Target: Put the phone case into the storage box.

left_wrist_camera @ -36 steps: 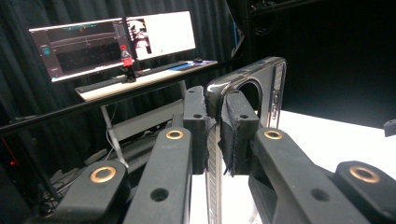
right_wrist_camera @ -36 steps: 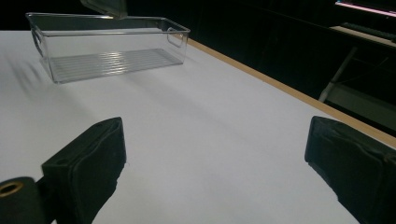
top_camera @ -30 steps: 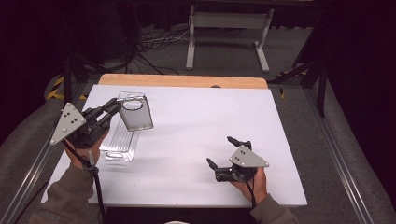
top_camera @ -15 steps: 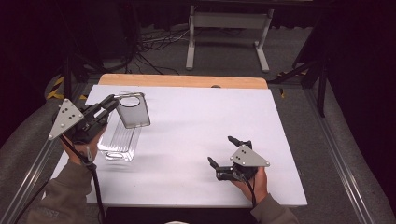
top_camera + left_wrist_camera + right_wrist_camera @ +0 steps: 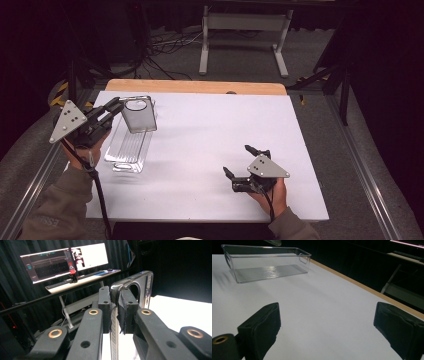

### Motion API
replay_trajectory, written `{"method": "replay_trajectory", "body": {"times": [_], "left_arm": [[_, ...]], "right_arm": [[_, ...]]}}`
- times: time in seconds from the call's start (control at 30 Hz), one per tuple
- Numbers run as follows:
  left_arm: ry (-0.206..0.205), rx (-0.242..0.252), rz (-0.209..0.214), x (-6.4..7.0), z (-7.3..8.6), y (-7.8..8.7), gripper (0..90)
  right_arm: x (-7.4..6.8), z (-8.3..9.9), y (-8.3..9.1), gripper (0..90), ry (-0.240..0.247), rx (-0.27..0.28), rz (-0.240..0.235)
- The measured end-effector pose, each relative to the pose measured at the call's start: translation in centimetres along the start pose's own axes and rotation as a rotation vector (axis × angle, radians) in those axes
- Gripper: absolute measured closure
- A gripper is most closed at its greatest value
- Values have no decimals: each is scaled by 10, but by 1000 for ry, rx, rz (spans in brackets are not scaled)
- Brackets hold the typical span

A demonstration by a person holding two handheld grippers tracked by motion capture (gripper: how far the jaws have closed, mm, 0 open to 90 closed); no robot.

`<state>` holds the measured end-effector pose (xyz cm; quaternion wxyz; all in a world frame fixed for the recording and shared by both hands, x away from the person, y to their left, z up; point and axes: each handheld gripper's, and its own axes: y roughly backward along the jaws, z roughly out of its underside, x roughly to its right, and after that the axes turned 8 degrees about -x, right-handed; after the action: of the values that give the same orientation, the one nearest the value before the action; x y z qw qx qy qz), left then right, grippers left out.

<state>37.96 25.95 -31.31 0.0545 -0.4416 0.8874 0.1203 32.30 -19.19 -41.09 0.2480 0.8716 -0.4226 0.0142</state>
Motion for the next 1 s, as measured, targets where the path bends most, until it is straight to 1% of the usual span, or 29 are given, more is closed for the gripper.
{"method": "replay_trajectory", "body": {"times": [0.2,0.3,0.4,0.53,0.6,0.63,0.8,0.83,0.87,0.9,0.97,1.0], "left_arm": [[8,1,-6,-8,-2,-2,817],[-8,-13,-14,-12,-3,-4,817],[-2,-26,-22,-18,-3,-8,817],[-8,-47,-35,-26,-4,-12,817],[0,-56,-33,-30,-2,-16,817],[0,-56,-33,-30,-2,-16,817],[0,-82,-45,-40,3,-27,817],[-3,-82,-47,-42,4,-28,817],[8,-80,-47,-44,5,-30,817],[8,-80,-47,-44,5,-30,817],[12,-80,-49,-49,6,-34,817],[10,-83,-50,-54,9,-38,817]], "right_arm": [[1,0,0,80,-2,-2,3],[1,0,0,85,0,-4,3],[1,0,-1,90,-1,-6,3],[1,1,-1,94,-3,-9,1],[1,1,-2,96,-4,-11,0],[1,1,-2,96,-3,-11,1],[3,2,-2,98,-12,-13,5],[3,2,-2,99,-12,-14,6],[3,2,-2,100,-13,-15,5],[3,2,-2,100,-13,-15,5],[3,3,-3,101,-11,-20,7],[3,3,-3,101,-13,-24,7]]}}
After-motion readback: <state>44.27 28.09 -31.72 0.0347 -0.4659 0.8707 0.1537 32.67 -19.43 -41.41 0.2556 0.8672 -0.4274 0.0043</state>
